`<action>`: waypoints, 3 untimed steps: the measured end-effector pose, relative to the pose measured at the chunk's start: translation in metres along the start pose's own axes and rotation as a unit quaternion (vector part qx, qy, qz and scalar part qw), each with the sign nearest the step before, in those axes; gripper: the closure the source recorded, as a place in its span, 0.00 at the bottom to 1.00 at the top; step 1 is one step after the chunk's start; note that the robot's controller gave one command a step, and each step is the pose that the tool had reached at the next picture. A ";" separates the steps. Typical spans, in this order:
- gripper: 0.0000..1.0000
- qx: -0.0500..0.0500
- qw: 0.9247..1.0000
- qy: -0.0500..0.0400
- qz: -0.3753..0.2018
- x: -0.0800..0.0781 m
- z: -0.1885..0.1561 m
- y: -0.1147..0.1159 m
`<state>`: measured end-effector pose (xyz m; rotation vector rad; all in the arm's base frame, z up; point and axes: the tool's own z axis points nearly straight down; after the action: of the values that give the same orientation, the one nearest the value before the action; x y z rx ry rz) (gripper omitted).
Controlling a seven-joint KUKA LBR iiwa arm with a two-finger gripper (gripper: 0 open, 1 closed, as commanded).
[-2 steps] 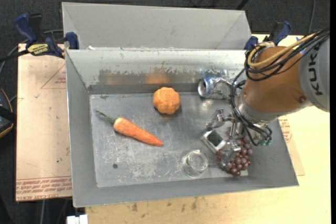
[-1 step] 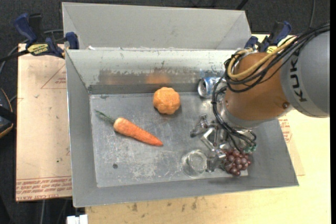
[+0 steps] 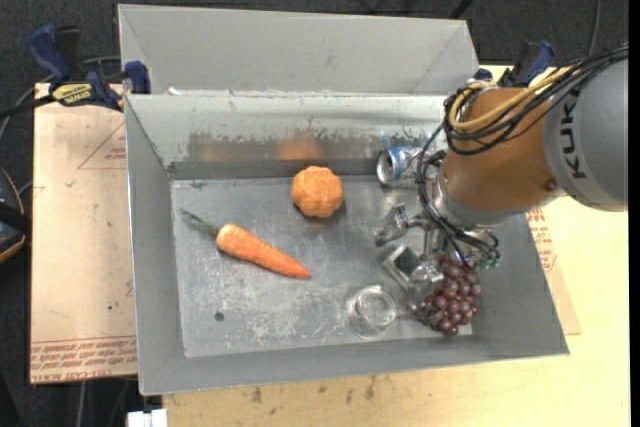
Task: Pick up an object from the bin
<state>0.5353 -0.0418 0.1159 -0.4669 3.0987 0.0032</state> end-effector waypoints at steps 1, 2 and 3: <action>1.00 0.007 1.000 -0.009 -0.019 0.010 0.037 0.041; 1.00 0.006 1.000 -0.009 -0.019 0.010 0.037 0.041; 1.00 0.006 1.000 -0.007 -0.018 0.009 0.036 0.040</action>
Offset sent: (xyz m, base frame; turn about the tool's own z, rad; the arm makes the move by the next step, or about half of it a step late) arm 0.0000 0.0000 0.0000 0.0000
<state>0.5146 -0.0060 0.0803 -0.5200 3.0741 -0.0114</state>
